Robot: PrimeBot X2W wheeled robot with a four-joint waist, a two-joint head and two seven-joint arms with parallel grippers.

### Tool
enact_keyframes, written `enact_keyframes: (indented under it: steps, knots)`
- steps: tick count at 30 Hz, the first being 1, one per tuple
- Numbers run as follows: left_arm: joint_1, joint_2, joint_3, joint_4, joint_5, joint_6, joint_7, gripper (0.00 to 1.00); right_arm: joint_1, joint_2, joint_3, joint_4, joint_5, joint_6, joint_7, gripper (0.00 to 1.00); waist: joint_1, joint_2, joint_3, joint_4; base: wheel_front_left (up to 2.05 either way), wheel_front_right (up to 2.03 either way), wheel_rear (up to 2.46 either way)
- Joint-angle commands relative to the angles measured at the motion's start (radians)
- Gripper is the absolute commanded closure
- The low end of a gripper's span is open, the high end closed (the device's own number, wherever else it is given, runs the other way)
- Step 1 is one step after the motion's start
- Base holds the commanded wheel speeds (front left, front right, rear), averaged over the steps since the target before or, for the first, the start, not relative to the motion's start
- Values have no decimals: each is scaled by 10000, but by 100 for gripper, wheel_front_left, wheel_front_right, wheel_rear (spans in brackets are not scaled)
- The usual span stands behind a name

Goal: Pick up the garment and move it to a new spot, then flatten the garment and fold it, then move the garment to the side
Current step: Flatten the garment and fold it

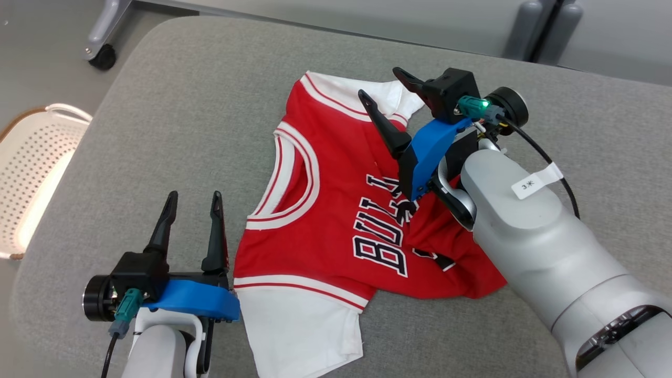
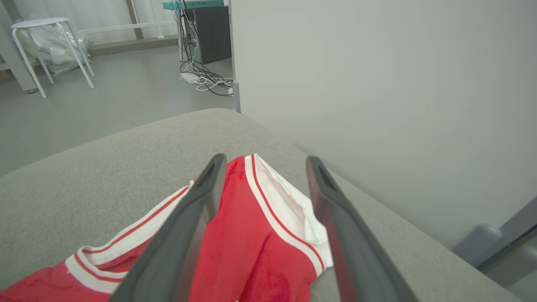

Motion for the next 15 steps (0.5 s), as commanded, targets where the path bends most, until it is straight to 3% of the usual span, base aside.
enact_keyframes:
  steps: [1,9,15]
  knots:
    - [152,-8,82,-17,94,-38,-45,0,124,-50,-168,100,-59,2,-70,0,0,-2,-230,-293,0,0,0]
    - [682,146,737,-159,425,-113,-45,0,2050,-1115,-2030,-1950,-803,3,-92,0,0,-2,-870,-1340,0,0,0]
    - [1166,186,1022,-285,611,-146,-45,0,4548,-1670,-3773,-3781,-1495,3,-91,0,0,-2,-1264,-1904,0,0,0]
